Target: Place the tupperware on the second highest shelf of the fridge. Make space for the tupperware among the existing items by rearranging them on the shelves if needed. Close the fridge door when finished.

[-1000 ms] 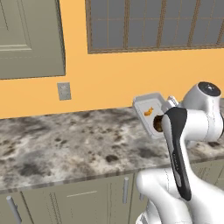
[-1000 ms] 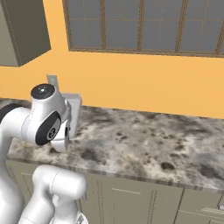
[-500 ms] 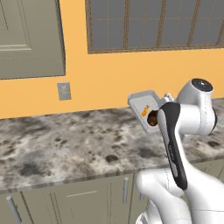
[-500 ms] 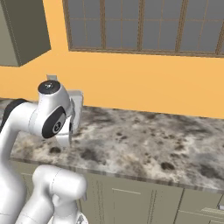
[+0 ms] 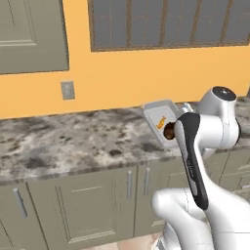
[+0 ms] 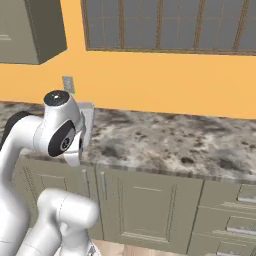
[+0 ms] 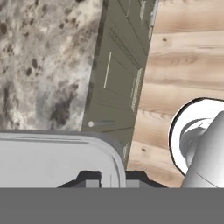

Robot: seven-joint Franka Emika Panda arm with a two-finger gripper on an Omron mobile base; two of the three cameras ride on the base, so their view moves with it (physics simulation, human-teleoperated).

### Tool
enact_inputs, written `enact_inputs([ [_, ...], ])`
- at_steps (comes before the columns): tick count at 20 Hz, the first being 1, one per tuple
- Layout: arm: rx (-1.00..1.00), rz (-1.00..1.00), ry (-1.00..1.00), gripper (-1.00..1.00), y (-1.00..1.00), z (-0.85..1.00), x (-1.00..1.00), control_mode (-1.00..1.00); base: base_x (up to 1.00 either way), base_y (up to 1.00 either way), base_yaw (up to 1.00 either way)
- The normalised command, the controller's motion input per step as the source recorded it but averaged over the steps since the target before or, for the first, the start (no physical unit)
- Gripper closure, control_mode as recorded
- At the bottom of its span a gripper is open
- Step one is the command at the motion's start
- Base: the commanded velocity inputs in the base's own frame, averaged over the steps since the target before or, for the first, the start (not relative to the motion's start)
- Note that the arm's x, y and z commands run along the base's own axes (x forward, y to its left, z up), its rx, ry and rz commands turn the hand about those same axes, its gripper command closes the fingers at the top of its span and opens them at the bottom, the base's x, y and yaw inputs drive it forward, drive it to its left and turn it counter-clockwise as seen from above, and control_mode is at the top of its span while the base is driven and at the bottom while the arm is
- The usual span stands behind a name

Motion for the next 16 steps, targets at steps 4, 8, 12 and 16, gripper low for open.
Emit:
enact_inputs([
  [4, 0.0, 0.0, 0.0, 1.0, 0.0, 0.0, 0.0, 1.0, -0.66, -0.43, -0.48],
  [8, 0.0, 0.0, 0.0, 1.0, 0.0, 0.0, 0.0, 1.0, -0.07, -0.66, -0.59],
  [12, 0.0, 0.0, 0.0, 1.0, 0.0, 0.0, 0.0, 1.0, 0.01, -0.51, -0.66],
  [16, 0.0, 0.0, 0.0, 1.0, 0.0, 0.0, 0.0, 1.0, 0.08, -0.57, -0.66],
])
